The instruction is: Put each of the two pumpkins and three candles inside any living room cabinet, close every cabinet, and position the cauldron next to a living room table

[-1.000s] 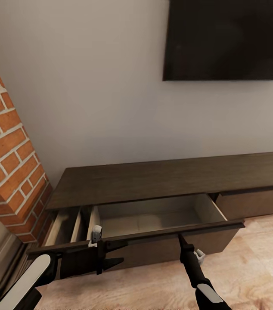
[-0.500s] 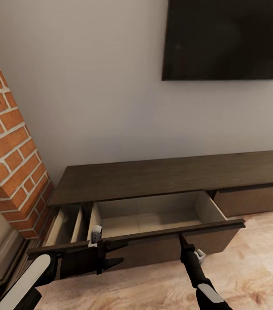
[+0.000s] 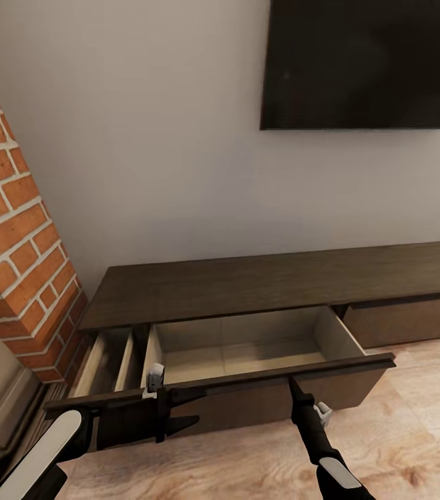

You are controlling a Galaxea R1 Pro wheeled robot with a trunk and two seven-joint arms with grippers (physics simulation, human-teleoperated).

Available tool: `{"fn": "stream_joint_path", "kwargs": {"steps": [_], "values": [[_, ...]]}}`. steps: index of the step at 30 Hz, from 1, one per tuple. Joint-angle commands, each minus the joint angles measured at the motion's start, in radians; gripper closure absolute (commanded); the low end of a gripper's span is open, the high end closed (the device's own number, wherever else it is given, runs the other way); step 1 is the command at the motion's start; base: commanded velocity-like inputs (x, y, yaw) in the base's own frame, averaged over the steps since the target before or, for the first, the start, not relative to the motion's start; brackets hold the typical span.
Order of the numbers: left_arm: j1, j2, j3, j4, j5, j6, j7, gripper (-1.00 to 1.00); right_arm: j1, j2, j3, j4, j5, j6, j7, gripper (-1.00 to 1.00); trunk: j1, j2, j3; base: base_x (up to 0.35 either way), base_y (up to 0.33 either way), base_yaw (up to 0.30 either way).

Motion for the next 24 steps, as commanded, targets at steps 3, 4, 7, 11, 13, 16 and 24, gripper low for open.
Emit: {"fn": "stream_joint_path", "kwargs": {"steps": [3, 4, 7, 11, 13, 16, 24], "values": [[-0.001, 0.001, -0.001, 0.0, 0.004, 0.001, 0.002, -1.0, -0.001, 0.016, 0.041, -0.001, 0.003, 0.009, 0.013, 1.0, 0.0, 0.0, -0.001, -0.049, 0.0, 0.0], [-0.001, 0.001, -0.001, 0.0, 0.004, 0.001, 0.002, -1.0, -0.001, 0.016, 0.041, -0.001, 0.003, 0.009, 0.014, 1.0, 0.0, 0.0, -0.001, -0.026, 0.0, 0.0], [-0.001, 0.001, -0.001, 0.0, 0.004, 0.001, 0.002, -1.0, -0.001, 0.017, 0.041, -0.002, 0.003, 0.007, 0.02, 1.0, 0.0, 0.0, -0.001, -0.009, 0.0, 0.0], [-0.001, 0.001, -0.001, 0.0, 0.003, 0.001, 0.002, -1.0, -0.001, 0.019, 0.04, -0.005, 0.004, 0.006, 0.023, 1.0, 0.0, 0.0, -0.001, -0.002, 0.0, 0.0], [-0.002, 0.001, -0.001, 0.0, 0.003, 0.001, 0.002, -1.0, -0.001, 0.019, 0.04, -0.006, 0.004, 0.005, 0.024, 1.0, 0.0, 0.0, -0.001, 0.0, 0.0, 0.0], [-0.001, 0.001, -0.001, 0.0, 0.003, 0.001, 0.002, -1.0, -0.001, 0.02, 0.04, -0.009, 0.005, 0.004, 0.025, 1.0, 0.0, 0.0, -0.001, 0.0, 0.0, 0.0], [-0.001, 0.001, -0.001, 0.0, 0.003, 0.001, 0.002, -1.0, -0.001, 0.016, 0.04, -0.012, 0.004, 0.015, 0.024, 1.0, 0.0, 0.0, -0.001, 0.0, 0.0, 0.0]]}}
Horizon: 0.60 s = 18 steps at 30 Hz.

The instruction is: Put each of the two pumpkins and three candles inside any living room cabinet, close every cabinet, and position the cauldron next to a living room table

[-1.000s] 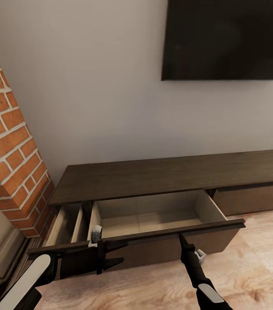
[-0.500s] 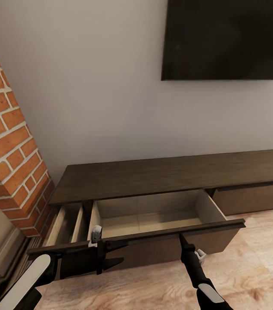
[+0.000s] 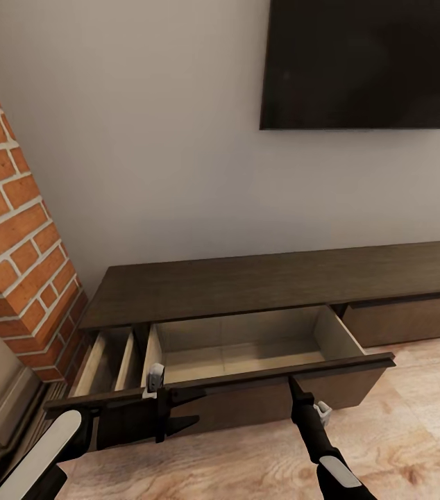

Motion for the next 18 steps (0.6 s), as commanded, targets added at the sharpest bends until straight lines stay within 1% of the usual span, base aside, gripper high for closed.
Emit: {"fn": "stream_joint_path", "kwargs": {"steps": [1, 8, 12, 18], "values": [[-0.001, 0.001, -0.001, 0.0, 0.004, 0.001, 0.002, -1.0, -0.001, 0.017, 0.038, -0.001, 0.001, 0.01, 0.041, 1.0, 0.0, 0.0, -0.001, 0.0, 0.0, 0.0], [-0.001, 0.001, -0.001, 0.0, 0.004, 0.001, 0.002, -1.0, -0.001, 0.016, 0.038, 0.002, 0.001, 0.012, 0.04, 1.0, 0.0, 0.0, -0.001, -0.002, 0.0, 0.0], [-0.001, 0.001, -0.001, 0.0, 0.004, 0.001, 0.002, -1.0, -0.001, 0.018, 0.036, 0.001, 0.0, 0.002, 0.042, 1.0, 0.0, 0.0, -0.001, -0.059, 0.0, 0.0], [-0.001, 0.0, -0.001, 0.0, 0.004, 0.001, 0.002, -1.0, -0.001, 0.019, 0.036, -0.001, -0.01, -0.001, 0.043, 1.0, 0.0, 0.0, -0.001, -0.008, 0.0, 0.0]]}}
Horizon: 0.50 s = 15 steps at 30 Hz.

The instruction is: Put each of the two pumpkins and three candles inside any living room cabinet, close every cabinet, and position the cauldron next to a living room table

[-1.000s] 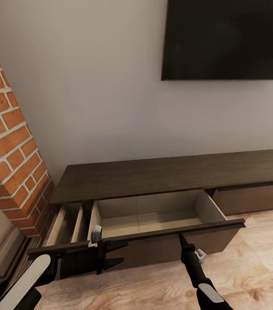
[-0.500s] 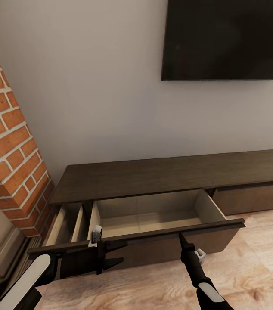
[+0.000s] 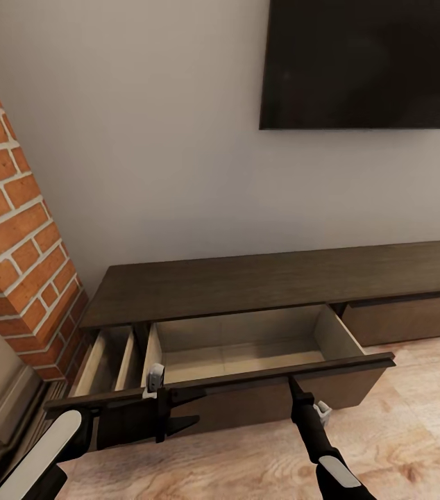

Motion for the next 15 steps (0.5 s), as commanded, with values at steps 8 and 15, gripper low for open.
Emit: {"fn": "stream_joint_path", "kwargs": {"steps": [8, 15], "values": [[-0.001, 0.0, -0.003, 0.0, 0.004, 0.001, 0.002, -1.0, -0.001, 0.011, 0.032, 0.001, 0.003, 0.021, 0.042, 1.0, 0.0, 0.0, -0.001, -0.004, 0.0, 0.0], [-0.001, 0.0, -0.004, 0.0, 0.004, 0.001, 0.002, -1.0, -0.001, 0.01, 0.032, 0.001, 0.003, 0.023, 0.039, 1.0, 0.0, 0.0, -0.001, -0.118, 0.0, 0.0]]}}
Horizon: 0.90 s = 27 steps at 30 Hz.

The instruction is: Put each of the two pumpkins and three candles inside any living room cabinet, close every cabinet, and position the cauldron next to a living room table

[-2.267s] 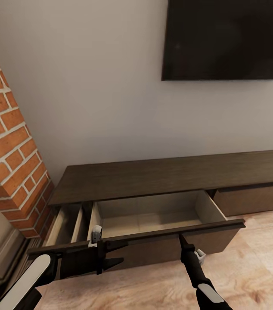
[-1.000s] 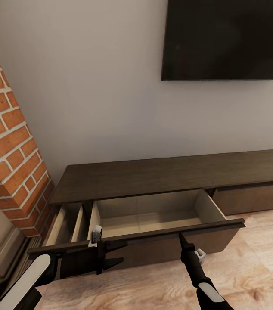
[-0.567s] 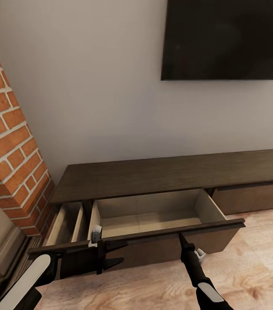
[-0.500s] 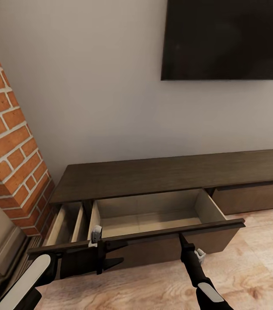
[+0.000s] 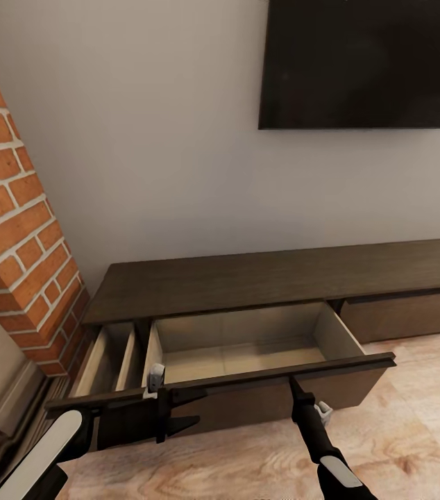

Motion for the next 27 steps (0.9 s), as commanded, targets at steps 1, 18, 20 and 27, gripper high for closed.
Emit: {"fn": "stream_joint_path", "kwargs": {"steps": [1, 18, 20, 27], "values": [[-0.001, 0.001, -0.002, 0.0, 0.004, 0.001, 0.002, -1.0, -0.001, 0.017, 0.033, -0.001, 0.003, 0.009, 0.036, 1.0, 0.0, 0.0, -0.001, -0.035, 0.0, 0.0], [-0.001, 0.001, -0.006, 0.0, 0.004, 0.001, 0.002, -1.0, -0.001, 0.015, 0.034, -0.002, 0.001, 0.033, 0.035, 1.0, 0.0, 0.0, -0.001, -0.003, 0.0, 0.0], [-0.001, 0.001, -0.006, 0.0, 0.004, 0.001, 0.002, -1.0, -0.001, 0.016, 0.033, -0.002, 0.002, 0.041, 0.034, 1.0, 0.0, 0.0, -0.001, 0.0, 0.0, 0.0], [-0.001, 0.001, -0.007, 0.0, 0.004, 0.001, 0.002, -1.0, -0.001, 0.017, 0.032, -0.002, 0.002, 0.04, 0.034, 1.0, 0.0, 0.0, -0.001, -0.032, 0.0, 0.0]]}}
